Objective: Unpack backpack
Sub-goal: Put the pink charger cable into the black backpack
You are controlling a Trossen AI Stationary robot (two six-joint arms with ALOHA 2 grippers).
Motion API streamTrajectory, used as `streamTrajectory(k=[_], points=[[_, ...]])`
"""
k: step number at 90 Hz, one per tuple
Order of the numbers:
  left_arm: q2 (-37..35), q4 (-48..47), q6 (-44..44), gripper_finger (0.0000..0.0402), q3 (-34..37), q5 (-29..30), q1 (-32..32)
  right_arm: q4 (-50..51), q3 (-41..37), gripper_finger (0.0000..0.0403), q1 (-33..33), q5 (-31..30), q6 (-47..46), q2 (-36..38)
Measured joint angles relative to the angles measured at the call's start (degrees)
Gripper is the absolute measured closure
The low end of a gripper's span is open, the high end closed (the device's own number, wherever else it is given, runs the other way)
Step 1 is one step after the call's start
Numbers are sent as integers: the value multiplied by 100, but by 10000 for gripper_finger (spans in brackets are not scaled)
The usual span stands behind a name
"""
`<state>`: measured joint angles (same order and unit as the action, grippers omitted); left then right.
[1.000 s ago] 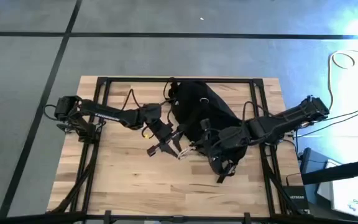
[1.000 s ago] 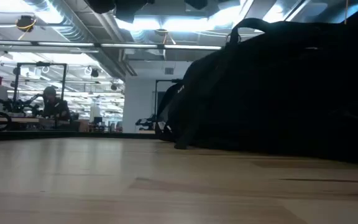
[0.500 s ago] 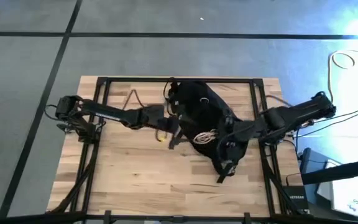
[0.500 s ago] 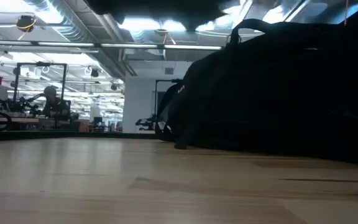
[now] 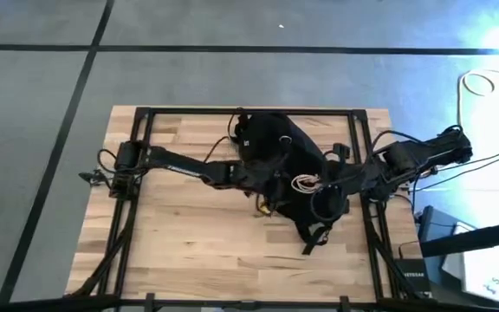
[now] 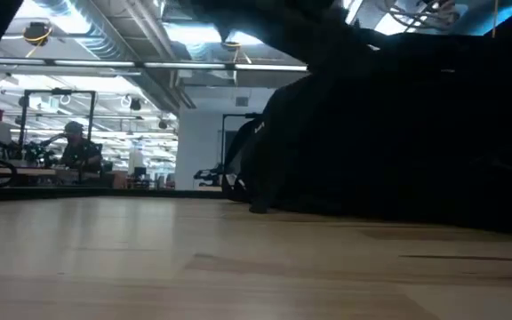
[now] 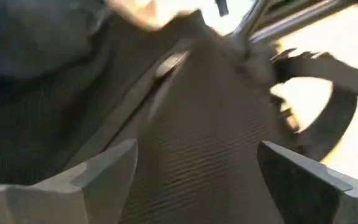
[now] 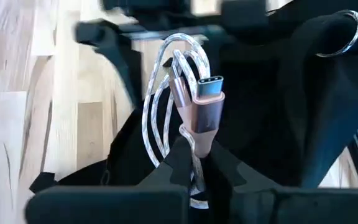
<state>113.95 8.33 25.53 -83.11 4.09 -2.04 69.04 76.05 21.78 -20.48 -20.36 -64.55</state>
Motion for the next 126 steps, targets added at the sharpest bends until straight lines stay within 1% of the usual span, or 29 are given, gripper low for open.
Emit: streamTrajectory(k=[9,20,32,37,46,57,73,83,92,102,114,120,126], points=[[167,-617,-99,86,-383,6,175,-13,0,402,0,6,0,-9],[206,-1178,-146,86,-574,-310,322,-7,0,402,0,31,-48,-9],[238,-1633,-454,86,-590,-480,416,3,0,402,-7,481,-209,-9],[245,-1649,-568,86,-588,-538,427,4,0,402,-7,556,-413,-18],[210,-1576,-586,86,-588,-537,386,0,0,402,-25,447,-947,-110],[204,-1426,-568,86,-588,-541,291,-11,0,399,-124,458,-1571,-351],[199,-1290,-589,86,-586,-531,173,-3,-2,385,-129,460,-1738,-778],[199,-1328,-545,86,-586,-454,96,131,-2,389,-127,458,-1744,-979],[197,-1466,-531,86,-584,-223,77,308,-4,395,-128,459,-1738,-1076],[197,-1513,-384,86,-584,213,91,358,-4,396,-118,469,-1707,-1056],[197,-1280,-354,86,-581,781,118,413,-4,397,-118,700,-1684,-1029],[193,-1232,-246,86,-581,793,160,514,-4,397,-118,799,-1678,-1029],[193,-1280,-211,86,-581,601,217,576,-3,397,-118,812,-1681,-1029]])
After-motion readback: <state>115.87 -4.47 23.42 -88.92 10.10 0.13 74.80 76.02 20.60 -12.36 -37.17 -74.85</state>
